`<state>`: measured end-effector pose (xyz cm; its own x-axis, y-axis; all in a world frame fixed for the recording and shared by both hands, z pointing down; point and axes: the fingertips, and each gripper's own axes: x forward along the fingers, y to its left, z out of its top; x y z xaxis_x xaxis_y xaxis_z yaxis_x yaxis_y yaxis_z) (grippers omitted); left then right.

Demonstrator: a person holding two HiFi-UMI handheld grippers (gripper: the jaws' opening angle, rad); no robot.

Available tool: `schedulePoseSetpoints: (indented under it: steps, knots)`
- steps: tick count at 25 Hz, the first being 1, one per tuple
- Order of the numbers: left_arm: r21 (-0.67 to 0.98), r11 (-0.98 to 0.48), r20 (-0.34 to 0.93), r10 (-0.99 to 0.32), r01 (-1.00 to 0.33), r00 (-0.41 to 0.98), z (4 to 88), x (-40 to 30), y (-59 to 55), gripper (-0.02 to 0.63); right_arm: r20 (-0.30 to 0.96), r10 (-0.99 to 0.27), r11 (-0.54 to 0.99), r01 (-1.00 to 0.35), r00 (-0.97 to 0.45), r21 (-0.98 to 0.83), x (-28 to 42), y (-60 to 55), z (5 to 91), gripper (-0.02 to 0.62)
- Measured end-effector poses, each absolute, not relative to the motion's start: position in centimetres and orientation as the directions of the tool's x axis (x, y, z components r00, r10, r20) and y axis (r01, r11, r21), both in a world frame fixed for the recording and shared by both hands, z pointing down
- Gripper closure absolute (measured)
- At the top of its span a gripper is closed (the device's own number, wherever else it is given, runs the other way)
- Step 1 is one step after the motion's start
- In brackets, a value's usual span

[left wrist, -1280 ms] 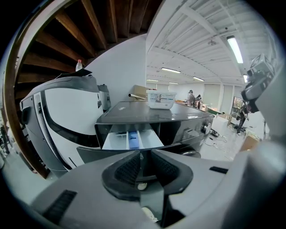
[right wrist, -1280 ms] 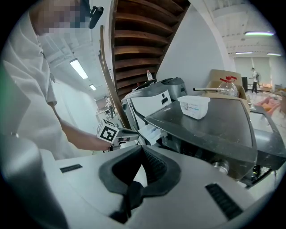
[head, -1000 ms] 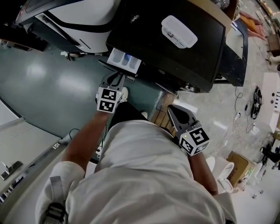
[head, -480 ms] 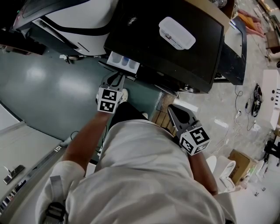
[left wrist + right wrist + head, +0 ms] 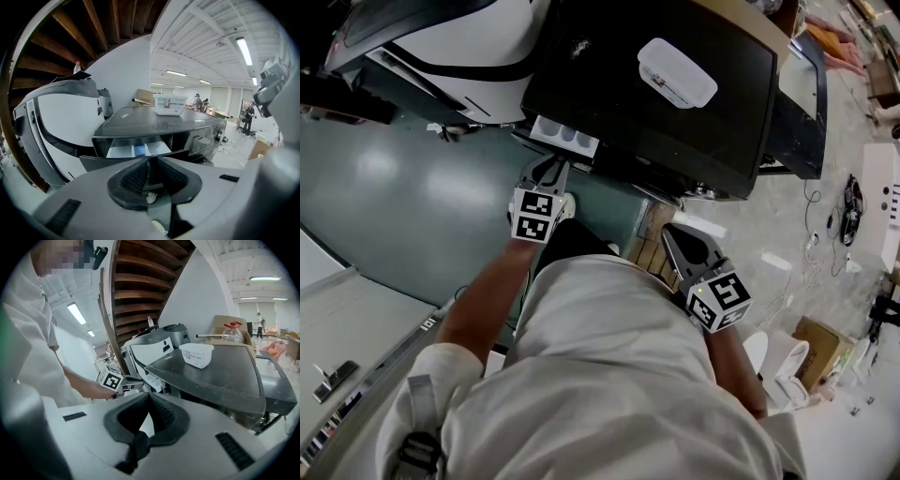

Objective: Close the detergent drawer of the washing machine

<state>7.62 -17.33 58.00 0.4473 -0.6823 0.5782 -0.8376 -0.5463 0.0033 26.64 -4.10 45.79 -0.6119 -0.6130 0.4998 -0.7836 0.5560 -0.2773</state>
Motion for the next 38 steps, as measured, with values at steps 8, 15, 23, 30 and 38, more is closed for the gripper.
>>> schedulePoseSetpoints:
  steps: [8, 15, 23, 30, 38]
  knots:
    - [0.003, -0.558, 0.579, -0.675, -0.830, 0.456, 58.0, 7.7, -17.9, 0.545, 0.498, -0.632, 0.537, -0.799, -0.593, -0.271, 26.8, -4.6, 45.5, 0.591]
    - [0.010, -0.565, 0.578, -0.670, -0.825, 0.466, 57.9, 8.1, -19.1, 0.549, 0.503, -0.646, 0.515, -0.814, -0.574, -0.267, 27.1, -5.1, 45.4, 0.591]
    - [0.003, -0.575, 0.573, -0.669, -0.818, 0.473, 57.9, 8.5, -20.2, 0.554, 0.505, -0.658, 0.498, -0.826, -0.558, -0.265, 27.4, -5.7, 45.4, 0.591]
    - [0.000, -0.575, 0.567, -0.674, -0.818, 0.473, 57.9, 8.8, -21.1, 0.555, 0.508, -0.668, 0.482, -0.837, -0.543, -0.260, 27.4, -6.2, 45.4, 0.591]
    - [-0.003, -0.577, 0.559, -0.678, -0.817, 0.476, 57.9, 9.2, -21.9, 0.560, 0.512, -0.679, 0.467, -0.848, -0.526, -0.251, 27.8, -6.8, 45.3, 0.591]
